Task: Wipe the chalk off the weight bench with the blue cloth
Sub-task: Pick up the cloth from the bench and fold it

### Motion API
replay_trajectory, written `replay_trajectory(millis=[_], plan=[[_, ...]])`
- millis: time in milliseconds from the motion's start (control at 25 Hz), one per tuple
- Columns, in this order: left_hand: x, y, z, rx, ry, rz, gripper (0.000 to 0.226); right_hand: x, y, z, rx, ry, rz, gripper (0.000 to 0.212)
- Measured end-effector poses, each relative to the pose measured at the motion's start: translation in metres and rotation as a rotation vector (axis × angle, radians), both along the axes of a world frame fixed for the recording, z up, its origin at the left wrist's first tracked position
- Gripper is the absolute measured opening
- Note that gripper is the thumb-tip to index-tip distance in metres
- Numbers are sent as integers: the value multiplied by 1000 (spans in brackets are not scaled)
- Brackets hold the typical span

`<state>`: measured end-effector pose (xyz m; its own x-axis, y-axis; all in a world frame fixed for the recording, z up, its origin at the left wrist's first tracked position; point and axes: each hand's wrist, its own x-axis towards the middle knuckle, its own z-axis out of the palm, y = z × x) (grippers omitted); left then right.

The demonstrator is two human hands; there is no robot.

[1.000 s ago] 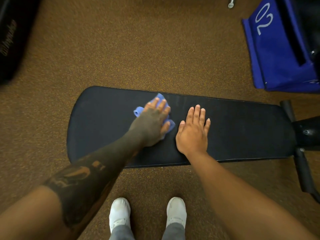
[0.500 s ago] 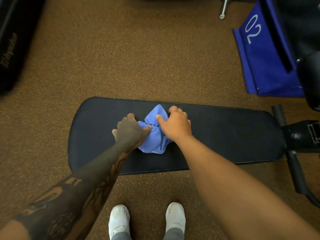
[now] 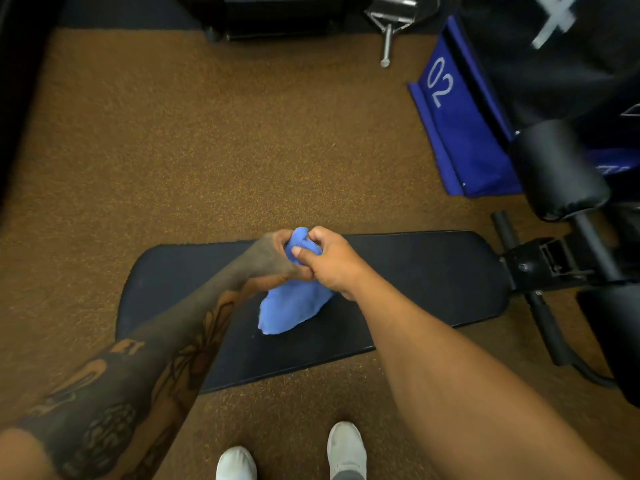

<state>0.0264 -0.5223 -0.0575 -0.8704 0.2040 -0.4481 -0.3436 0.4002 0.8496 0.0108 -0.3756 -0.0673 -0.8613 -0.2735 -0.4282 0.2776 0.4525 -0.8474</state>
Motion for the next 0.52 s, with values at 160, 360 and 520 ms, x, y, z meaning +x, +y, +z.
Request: replay_trajectory(millis=[160,360,520], plan=[[-20,13,48,17,2,-122,33,-3,34,54,4,44,-71,44],[-45,47,146,148,78,-244,19,9,115,161,193,32,138,25],[-60,105,235,244,163,-424,30,37,171,253,223,178,-82,18]])
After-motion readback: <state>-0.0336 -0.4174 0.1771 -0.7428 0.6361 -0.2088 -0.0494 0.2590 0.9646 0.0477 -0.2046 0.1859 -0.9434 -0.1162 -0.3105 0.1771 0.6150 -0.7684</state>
